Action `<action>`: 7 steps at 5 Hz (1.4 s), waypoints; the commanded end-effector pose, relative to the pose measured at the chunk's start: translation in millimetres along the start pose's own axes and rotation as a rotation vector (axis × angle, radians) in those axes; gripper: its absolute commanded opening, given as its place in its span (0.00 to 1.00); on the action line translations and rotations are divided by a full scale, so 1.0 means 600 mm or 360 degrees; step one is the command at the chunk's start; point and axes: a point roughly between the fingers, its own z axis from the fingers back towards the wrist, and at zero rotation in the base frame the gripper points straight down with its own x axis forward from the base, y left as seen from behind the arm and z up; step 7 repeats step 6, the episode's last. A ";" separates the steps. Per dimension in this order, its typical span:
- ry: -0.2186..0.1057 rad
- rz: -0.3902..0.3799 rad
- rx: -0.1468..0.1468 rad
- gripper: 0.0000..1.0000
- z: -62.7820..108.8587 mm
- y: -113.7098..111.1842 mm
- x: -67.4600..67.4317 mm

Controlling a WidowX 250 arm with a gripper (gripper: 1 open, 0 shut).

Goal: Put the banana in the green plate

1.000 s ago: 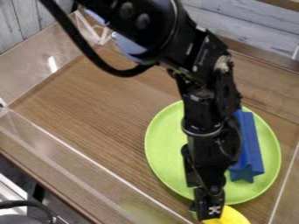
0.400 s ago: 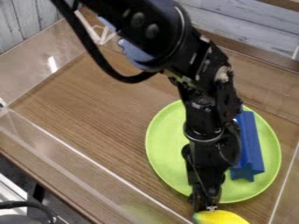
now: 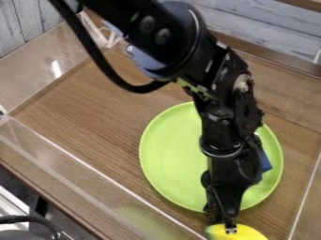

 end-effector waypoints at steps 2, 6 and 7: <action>0.0002 0.0037 -0.0039 0.00 0.000 -0.013 -0.004; -0.0060 0.0059 -0.0058 0.00 0.003 -0.019 0.015; -0.0060 0.0059 -0.0058 0.00 0.003 -0.019 0.015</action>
